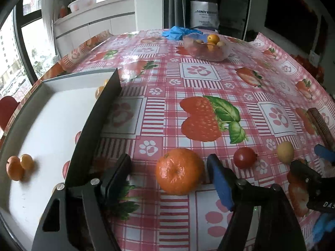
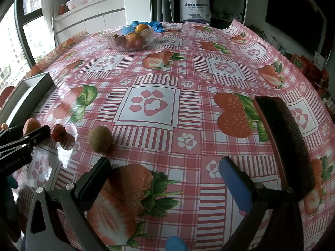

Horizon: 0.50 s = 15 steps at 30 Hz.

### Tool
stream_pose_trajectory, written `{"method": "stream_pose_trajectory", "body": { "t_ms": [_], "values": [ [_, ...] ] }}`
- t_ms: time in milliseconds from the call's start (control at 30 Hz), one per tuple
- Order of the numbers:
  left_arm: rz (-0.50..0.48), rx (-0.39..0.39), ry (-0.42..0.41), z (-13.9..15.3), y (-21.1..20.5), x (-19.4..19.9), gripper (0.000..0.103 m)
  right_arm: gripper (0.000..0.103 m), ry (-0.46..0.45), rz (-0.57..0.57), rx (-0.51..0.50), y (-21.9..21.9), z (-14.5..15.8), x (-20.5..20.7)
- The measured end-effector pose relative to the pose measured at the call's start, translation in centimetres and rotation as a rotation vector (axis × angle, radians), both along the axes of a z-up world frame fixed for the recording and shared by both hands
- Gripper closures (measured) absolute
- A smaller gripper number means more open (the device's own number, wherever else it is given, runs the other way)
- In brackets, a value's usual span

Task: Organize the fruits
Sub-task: 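Open the left tool around the orange, leaving it on the table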

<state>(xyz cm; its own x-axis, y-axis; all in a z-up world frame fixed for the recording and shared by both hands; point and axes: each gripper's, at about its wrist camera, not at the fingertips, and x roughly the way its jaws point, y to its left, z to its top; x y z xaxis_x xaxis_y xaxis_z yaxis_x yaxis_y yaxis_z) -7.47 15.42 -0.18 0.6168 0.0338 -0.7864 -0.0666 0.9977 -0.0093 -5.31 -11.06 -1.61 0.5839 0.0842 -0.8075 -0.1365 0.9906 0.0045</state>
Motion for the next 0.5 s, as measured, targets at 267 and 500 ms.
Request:
{"method": "stream_pose_trajectory", "body": {
  "t_ms": [267,500],
  "values": [
    [-0.032,-0.001,0.016,-0.23,-0.43,0.18,0.012,0.000,0.000,0.000,-0.001,0.00,-0.01,-0.01],
    [-0.033,0.001,0.017,-0.24,-0.50,0.16,0.012,0.000,0.000,0.000,-0.001,0.00,0.00,-0.01]
  ]
}}
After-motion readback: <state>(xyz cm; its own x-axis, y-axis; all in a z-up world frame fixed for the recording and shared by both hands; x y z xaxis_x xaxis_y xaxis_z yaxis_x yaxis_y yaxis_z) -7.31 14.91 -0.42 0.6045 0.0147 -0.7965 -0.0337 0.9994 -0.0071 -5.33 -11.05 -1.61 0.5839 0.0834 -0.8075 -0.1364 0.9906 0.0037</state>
